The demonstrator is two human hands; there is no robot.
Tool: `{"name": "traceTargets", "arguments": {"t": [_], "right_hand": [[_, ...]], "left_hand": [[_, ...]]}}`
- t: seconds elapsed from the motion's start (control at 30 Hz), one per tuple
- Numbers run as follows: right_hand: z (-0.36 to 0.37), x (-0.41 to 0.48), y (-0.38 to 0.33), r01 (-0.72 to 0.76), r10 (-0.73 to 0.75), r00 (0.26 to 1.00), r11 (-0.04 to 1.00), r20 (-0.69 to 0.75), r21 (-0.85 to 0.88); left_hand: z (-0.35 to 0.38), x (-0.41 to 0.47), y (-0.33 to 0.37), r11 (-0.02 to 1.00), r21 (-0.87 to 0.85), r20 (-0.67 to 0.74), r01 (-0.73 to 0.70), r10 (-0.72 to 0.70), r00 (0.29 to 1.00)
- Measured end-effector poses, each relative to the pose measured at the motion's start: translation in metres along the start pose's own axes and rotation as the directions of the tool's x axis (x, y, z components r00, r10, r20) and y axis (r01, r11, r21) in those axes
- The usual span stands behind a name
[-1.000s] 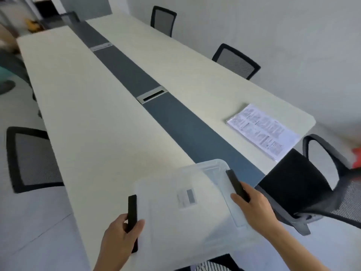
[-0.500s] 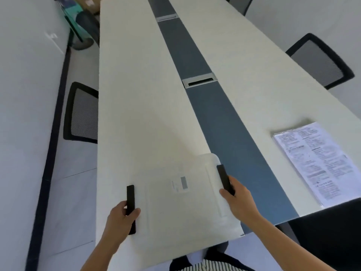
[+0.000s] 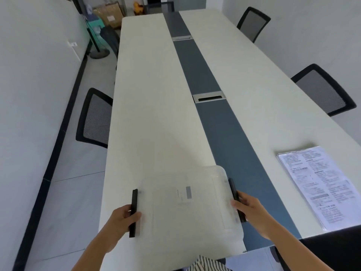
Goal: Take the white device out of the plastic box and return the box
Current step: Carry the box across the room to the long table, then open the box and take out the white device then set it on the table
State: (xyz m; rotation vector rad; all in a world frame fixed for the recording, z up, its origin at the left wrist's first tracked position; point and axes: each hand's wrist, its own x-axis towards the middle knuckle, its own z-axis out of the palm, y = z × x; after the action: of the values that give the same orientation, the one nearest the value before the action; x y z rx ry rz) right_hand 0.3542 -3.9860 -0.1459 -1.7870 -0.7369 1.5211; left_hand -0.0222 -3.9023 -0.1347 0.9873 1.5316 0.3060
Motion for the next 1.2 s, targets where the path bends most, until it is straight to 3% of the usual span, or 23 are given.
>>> {"name": "traceTargets", "arguments": {"t": [0.1,0.23,0.3,0.37,0.47,0.53,0.63,0.7,0.77,0.83,0.9,1.0,1.2], "right_hand": [[0.004,-0.001,-0.001,0.01,-0.011,0.998,1.0,-0.056,-0.019],[0.009,-0.003,0.007,0.001,-0.055,0.968,0.976,-0.244,-0.217],[0.013,-0.008,0.012,-0.021,-0.147,0.933,0.889,-0.33,-0.457],[0.018,-0.014,0.017,-0.071,-0.228,0.905,0.751,-0.359,-0.657],[0.031,-0.024,0.02,-0.178,-0.132,0.923,0.686,-0.362,-0.705],[0.04,-0.03,0.018,-0.209,-0.076,0.926,0.712,-0.369,-0.671],[0.041,-0.038,0.002,-0.174,-0.104,0.911,0.781,-0.399,-0.6],[0.038,-0.042,-0.024,-0.102,-0.081,0.913,0.903,-0.399,-0.418],[0.034,-0.042,-0.057,-0.011,-0.025,0.94,0.995,-0.34,-0.103],[0.027,-0.029,-0.085,0.035,-0.004,0.961,0.994,-0.277,0.107],[0.02,-0.003,-0.105,0.046,0.001,0.965,0.984,-0.262,0.174],[0.017,0.046,-0.126,0.042,0.011,0.972,0.975,-0.235,0.218],[0.022,0.151,-0.137,-0.024,0.068,0.972,0.981,-0.226,0.192]], "left_hand": [[-0.007,0.004,-0.011,0.998,-0.07,0.006,-0.007,0.007,1.0],[-0.004,0.002,-0.019,0.947,0.282,-0.227,-0.151,0.219,0.949],[0.0,-0.003,-0.023,0.841,0.507,-0.268,-0.19,0.363,0.892],[0.005,-0.005,-0.028,0.747,0.628,-0.22,-0.217,0.439,0.871],[0.013,-0.009,-0.031,0.779,0.593,-0.176,-0.204,0.373,0.911],[0.016,-0.013,-0.026,0.846,0.493,-0.213,-0.202,0.343,0.915],[0.012,-0.02,-0.009,0.894,0.345,-0.256,-0.287,0.383,0.887],[0.007,-0.026,0.008,0.907,0.22,-0.289,-0.358,0.411,0.864],[0.001,-0.026,0.027,0.909,0.104,-0.307,-0.404,0.416,0.856],[-0.001,-0.021,0.043,0.903,0.023,-0.322,-0.43,0.414,0.852],[0.004,-0.015,0.054,0.899,-0.017,-0.352,-0.439,0.405,0.844],[0.015,-0.003,0.05,0.916,0.058,-0.405,-0.398,0.386,0.829],[0.044,0.022,0.0,0.876,0.468,-0.37,-0.121,0.319,0.873]]}}
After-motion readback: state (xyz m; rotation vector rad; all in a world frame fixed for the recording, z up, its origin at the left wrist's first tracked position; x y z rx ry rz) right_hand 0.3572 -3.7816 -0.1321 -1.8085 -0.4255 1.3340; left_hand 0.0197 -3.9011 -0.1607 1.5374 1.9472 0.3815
